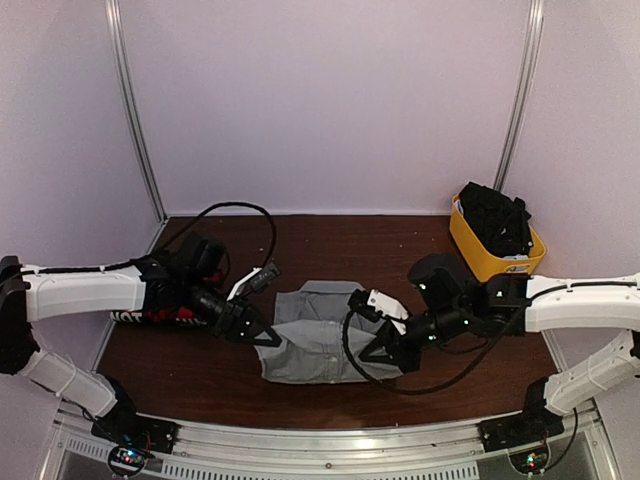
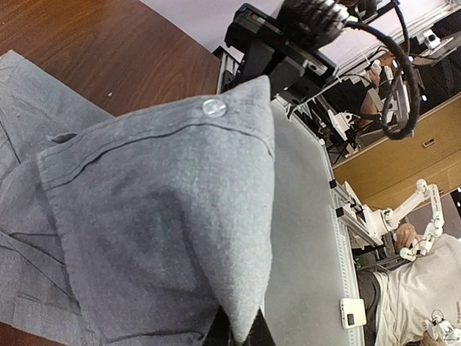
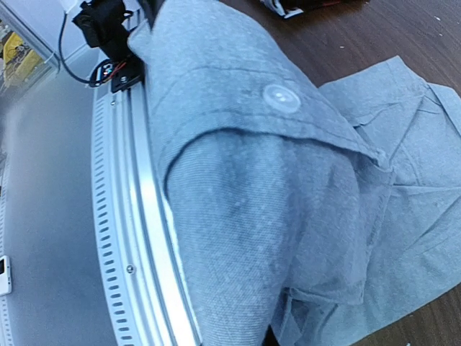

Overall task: Fold and stack the long sleeve shirts
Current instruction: Fold the 2/3-rectangle-folded shirt at the center of the board, then adjust the square-folded shirt at the center of the board, then pick up the square-folded shirt from the center of the board.

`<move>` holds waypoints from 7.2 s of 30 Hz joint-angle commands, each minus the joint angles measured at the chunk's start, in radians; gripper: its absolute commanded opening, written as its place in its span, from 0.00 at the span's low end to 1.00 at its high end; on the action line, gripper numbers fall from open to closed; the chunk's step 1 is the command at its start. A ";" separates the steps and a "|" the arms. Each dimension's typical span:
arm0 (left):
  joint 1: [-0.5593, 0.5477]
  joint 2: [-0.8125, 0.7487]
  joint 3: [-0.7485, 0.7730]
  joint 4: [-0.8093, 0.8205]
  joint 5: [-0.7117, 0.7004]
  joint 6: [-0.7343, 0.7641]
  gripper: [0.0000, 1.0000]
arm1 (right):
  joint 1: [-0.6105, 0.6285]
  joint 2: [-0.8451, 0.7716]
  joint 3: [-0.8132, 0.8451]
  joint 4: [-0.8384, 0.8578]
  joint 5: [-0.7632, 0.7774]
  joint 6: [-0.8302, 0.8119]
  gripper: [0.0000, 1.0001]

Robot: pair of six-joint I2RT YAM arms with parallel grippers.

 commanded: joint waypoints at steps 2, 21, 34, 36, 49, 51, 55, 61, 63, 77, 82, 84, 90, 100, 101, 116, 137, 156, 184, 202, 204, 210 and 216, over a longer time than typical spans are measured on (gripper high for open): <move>-0.048 -0.118 -0.104 0.014 -0.044 -0.062 0.02 | 0.128 -0.063 -0.020 -0.032 -0.004 0.149 0.00; -0.155 -0.220 -0.144 0.076 -0.093 -0.260 0.05 | 0.203 -0.147 -0.043 -0.001 -0.066 0.386 0.00; 0.064 0.145 -0.014 0.183 0.037 -0.224 0.02 | -0.167 0.089 -0.053 -0.012 -0.311 0.275 0.02; 0.079 0.188 0.007 0.170 0.038 -0.207 0.02 | -0.201 0.139 -0.035 -0.021 -0.319 0.249 0.05; 0.166 0.376 0.129 0.112 -0.054 -0.168 0.09 | -0.370 0.376 0.100 -0.066 -0.340 0.149 0.25; 0.167 0.406 0.151 0.107 -0.069 -0.166 0.10 | -0.384 0.401 0.109 -0.065 -0.337 0.143 0.25; 0.166 0.463 0.183 0.095 -0.090 -0.163 0.11 | -0.409 0.431 0.112 -0.060 -0.319 0.145 0.24; 0.166 0.491 0.205 0.019 -0.214 -0.121 0.21 | -0.430 0.439 0.092 -0.057 -0.250 0.152 0.26; 0.167 0.491 0.207 0.007 -0.249 -0.116 0.26 | -0.432 0.435 0.095 -0.058 -0.216 0.157 0.28; 0.167 0.338 0.233 -0.100 -0.557 -0.086 0.97 | -0.440 0.319 0.067 -0.141 0.025 0.189 0.34; 0.166 0.158 0.207 -0.121 -0.729 -0.092 0.98 | -0.437 0.207 0.046 -0.154 0.085 0.201 0.68; 0.159 0.081 0.189 -0.118 -0.781 -0.097 0.98 | -0.422 0.158 0.038 -0.149 0.111 0.209 0.71; 0.073 -0.130 0.138 -0.075 -0.909 -0.100 0.98 | -0.331 0.024 0.010 -0.084 0.168 0.250 0.72; -0.024 -0.362 0.064 -0.121 -1.507 -0.160 0.98 | -0.316 -0.091 -0.014 -0.065 0.222 0.289 0.94; -0.022 -0.379 0.045 -0.131 -1.527 -0.169 0.98 | -0.314 -0.103 -0.018 -0.061 0.219 0.293 0.99; -0.215 -0.344 -0.207 0.395 -0.867 -0.200 0.97 | 0.015 -0.085 -0.203 0.238 0.092 0.378 1.00; -0.369 0.170 -0.357 0.661 -0.963 -0.104 0.91 | 0.030 0.148 -0.401 0.453 0.104 0.418 0.97; -0.425 -0.060 -0.315 0.563 -1.147 -0.034 0.92 | -0.066 0.002 -0.085 0.045 0.294 0.272 1.00; -0.797 0.229 -0.237 0.570 -1.377 0.167 0.88 | -0.302 0.851 0.713 -0.369 -0.263 -0.268 1.00; -0.798 0.254 -0.243 0.496 -1.391 0.222 0.85 | -0.417 0.848 0.726 -0.301 -0.267 -0.233 1.00; -0.798 0.254 -0.241 0.492 -1.391 0.221 0.85 | -0.441 0.852 0.739 -0.313 -0.265 -0.232 1.00; -0.797 0.258 -0.237 0.493 -1.400 0.220 0.87 | -0.457 0.905 0.765 -0.366 -0.348 -0.273 1.00; -0.797 0.263 -0.235 0.489 -1.415 0.222 0.88 | -0.448 0.948 0.755 -0.378 -0.425 -0.286 1.00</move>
